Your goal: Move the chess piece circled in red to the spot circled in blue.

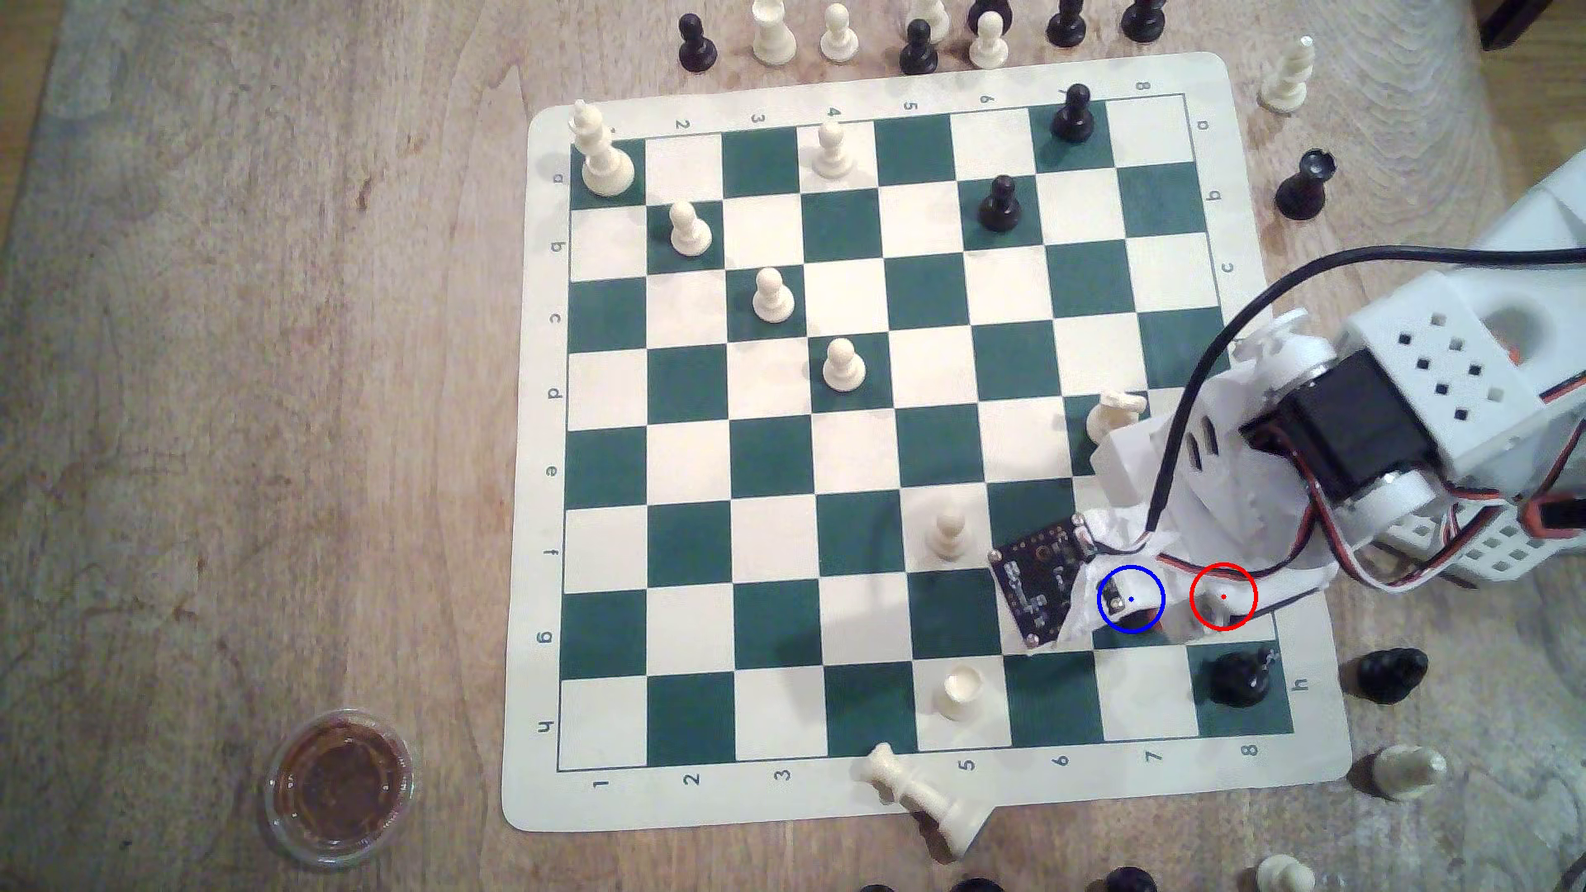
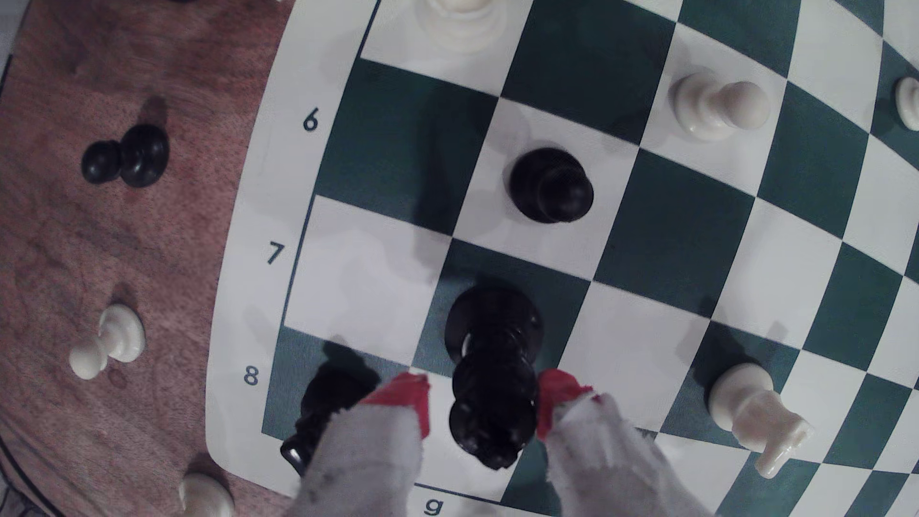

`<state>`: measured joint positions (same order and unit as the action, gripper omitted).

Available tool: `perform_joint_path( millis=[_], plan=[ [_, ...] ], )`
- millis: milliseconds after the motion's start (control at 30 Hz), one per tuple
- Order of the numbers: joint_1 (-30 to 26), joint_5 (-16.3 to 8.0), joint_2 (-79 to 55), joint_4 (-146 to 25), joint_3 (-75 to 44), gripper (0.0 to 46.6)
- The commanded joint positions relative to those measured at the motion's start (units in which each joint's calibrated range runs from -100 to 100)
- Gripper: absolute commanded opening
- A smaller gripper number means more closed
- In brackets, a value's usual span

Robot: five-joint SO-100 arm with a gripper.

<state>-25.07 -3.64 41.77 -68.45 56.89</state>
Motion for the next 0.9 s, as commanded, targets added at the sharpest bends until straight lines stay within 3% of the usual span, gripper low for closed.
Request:
perform_joint_path(
  millis=[0,100,400,633,700,733,800,867],
  plan=[
    [0.6,-0.2,3.8,3.0,1.5,19.8],
    [1.6,-0.3,4.5,2.4,0.8,22.3],
    [3.6,-1.6,7.2,4.6,-3.9,22.1],
    [6.7,-3.2,14.5,10.6,2.0,21.0],
    [7.0,-3.3,17.9,11.0,3.2,12.9],
    [7.4,-3.7,19.0,11.9,4.0,6.6],
    [9.0,-3.8,23.9,16.9,8.8,1.8],
    [10.6,-3.6,26.5,19.6,12.0,0.4]
  ],
)
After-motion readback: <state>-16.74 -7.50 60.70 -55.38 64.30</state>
